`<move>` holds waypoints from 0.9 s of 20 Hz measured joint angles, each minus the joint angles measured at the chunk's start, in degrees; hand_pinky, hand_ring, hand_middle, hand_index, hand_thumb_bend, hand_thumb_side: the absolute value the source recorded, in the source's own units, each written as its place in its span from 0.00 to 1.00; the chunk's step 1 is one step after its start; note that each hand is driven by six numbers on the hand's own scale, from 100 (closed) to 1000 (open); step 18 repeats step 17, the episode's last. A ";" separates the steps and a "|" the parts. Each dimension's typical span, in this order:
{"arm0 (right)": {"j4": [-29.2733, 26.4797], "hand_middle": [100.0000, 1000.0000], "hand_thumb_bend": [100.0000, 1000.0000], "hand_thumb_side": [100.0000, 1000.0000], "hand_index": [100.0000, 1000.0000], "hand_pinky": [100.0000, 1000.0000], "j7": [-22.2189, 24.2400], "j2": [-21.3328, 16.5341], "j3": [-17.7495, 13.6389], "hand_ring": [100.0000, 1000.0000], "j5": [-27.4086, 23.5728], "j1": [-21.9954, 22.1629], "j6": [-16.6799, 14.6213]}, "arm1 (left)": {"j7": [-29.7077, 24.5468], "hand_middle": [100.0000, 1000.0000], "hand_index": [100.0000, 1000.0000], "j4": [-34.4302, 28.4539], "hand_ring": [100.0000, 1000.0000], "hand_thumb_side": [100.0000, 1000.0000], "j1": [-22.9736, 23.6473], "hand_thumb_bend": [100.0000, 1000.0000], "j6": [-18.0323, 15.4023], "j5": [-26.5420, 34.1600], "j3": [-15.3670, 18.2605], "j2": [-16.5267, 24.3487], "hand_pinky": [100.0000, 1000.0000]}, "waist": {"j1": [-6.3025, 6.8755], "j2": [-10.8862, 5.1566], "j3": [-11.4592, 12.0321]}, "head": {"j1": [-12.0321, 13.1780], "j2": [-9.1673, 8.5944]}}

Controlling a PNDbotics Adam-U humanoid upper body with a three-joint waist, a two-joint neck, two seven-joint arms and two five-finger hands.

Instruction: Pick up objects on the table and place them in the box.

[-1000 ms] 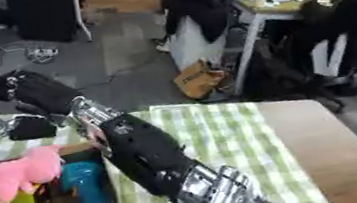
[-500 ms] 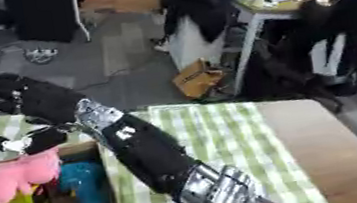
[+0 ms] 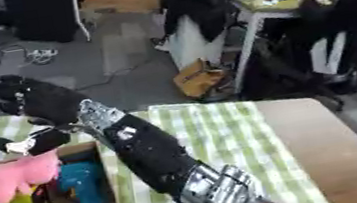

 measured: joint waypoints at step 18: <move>-32.16 0.56 0.00 1.00 0.65 0.50 7.48 -11.18 4.20 0.49 -41.79 3.72 10.53 | 1.36 0.91 0.92 0.00 0.90 1.00 1.85 0.03 0.45 -1.41 0.94 1.61 0.89 | 0.57 -0.06 -4.63 | -2.25 0.27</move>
